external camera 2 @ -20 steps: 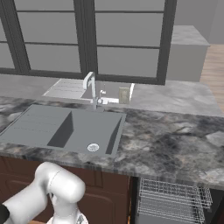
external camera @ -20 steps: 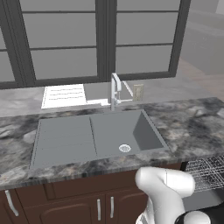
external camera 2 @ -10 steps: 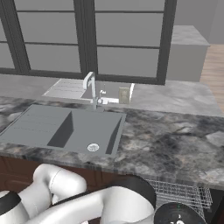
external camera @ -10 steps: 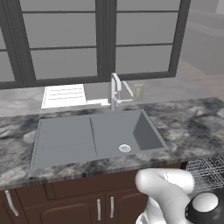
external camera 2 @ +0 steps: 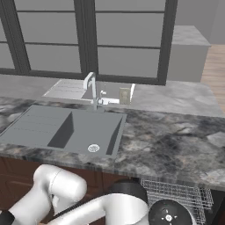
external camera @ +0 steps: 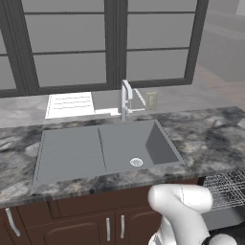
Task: Open the dishwasher door and pull out the top rack.
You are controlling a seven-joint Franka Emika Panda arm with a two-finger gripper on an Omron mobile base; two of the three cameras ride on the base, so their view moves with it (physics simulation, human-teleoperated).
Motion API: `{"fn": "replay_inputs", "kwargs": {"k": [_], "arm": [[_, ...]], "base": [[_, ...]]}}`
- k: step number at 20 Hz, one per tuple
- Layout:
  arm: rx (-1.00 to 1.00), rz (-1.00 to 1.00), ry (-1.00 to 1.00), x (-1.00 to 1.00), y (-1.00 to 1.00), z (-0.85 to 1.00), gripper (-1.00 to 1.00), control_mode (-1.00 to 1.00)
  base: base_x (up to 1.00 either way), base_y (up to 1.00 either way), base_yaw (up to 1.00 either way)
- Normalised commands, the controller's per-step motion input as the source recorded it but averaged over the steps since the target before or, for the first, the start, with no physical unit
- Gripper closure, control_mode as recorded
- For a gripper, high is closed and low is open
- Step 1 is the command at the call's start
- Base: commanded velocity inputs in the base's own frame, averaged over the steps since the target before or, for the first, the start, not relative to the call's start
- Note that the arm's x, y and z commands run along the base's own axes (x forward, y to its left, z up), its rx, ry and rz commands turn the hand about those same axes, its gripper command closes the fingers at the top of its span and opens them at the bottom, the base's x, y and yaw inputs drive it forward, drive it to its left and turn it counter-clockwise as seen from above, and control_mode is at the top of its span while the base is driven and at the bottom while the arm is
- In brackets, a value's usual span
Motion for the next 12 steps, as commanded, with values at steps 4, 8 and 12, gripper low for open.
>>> {"fn": "replay_inputs", "kwargs": {"k": [4, 8, 12], "arm": [[-0.22, 0.36, -0.19, 0.37, 0.0, -0.72, -1.0, -1.0], [0.0, 0.23, 0.01, 0.6, -0.05, -0.19, -1.0, -1.0], [0.16, 0.13, 0.21, 0.73, -0.06, 0.0, -1.0, -1.0]], "base": [[0.0, 0.0, 0.0], [0.0, 0.0, 0.0], [0.0, 0.0, 0.0]]}}
